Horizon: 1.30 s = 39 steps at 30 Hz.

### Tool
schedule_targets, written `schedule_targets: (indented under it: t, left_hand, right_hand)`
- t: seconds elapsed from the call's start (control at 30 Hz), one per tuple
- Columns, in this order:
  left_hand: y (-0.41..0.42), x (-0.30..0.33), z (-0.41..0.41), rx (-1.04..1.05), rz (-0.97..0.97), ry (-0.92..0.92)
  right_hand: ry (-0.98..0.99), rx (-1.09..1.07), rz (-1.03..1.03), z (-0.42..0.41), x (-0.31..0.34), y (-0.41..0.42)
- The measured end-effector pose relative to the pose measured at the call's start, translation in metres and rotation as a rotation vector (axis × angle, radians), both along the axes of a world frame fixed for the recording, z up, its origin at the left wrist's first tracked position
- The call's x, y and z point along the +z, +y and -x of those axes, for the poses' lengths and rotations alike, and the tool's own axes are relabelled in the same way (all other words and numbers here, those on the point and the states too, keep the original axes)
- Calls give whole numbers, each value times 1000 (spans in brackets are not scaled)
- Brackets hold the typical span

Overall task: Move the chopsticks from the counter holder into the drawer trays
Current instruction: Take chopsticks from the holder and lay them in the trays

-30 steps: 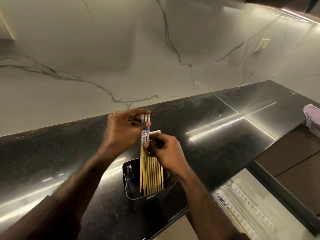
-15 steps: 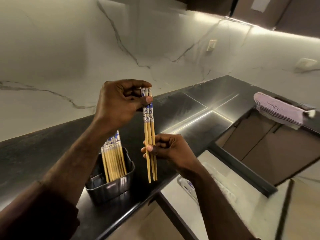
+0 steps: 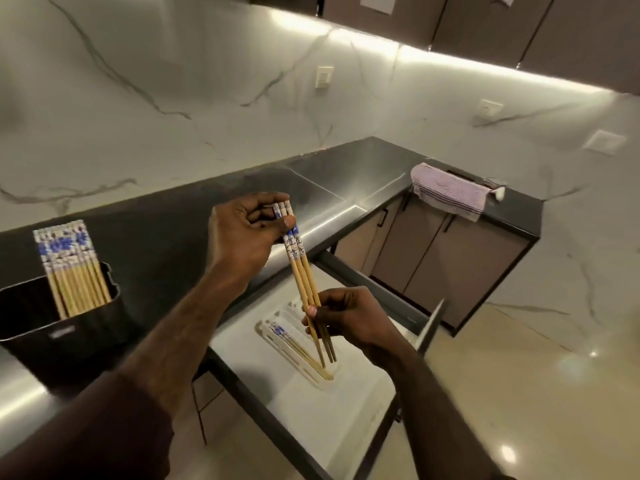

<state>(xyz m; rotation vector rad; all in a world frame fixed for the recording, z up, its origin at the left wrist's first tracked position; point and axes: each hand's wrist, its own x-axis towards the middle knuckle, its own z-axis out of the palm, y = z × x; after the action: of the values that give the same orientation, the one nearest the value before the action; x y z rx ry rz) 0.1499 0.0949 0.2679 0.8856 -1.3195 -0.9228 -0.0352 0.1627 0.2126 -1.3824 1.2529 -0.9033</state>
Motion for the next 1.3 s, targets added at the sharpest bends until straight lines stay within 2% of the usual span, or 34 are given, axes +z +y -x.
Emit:
schedule_targets:
  t: [0.23, 0.5, 0.67, 0.87, 1.0, 1.17, 1.3]
  left_hand:
    - [-17, -47, 65, 16, -149, -13]
    - [-83, -134, 92, 81, -317, -50]
    - [-122, -194, 101, 152, -421, -135]
    - [-152, -268, 107, 179, -498, -415]
    - [-161, -307, 102, 197, -486, -684]
    - [-161, -342, 94, 82, -502, -848]
    - [-156, -358, 95, -15, -467, -1001]
  right_hand:
    - [92, -138, -90, 62, -37, -10]
    - [189, -205, -220, 84, -107, -71]
    - [279, -183, -317, 91, -158, -111]
    - [345, -225, -482, 90, -214, -143]
    - [493, -189, -563, 89, -246, -162]
    - [695, -138, -635, 81, -270, -177]
    - [820, -118, -610, 71, -278, -186]
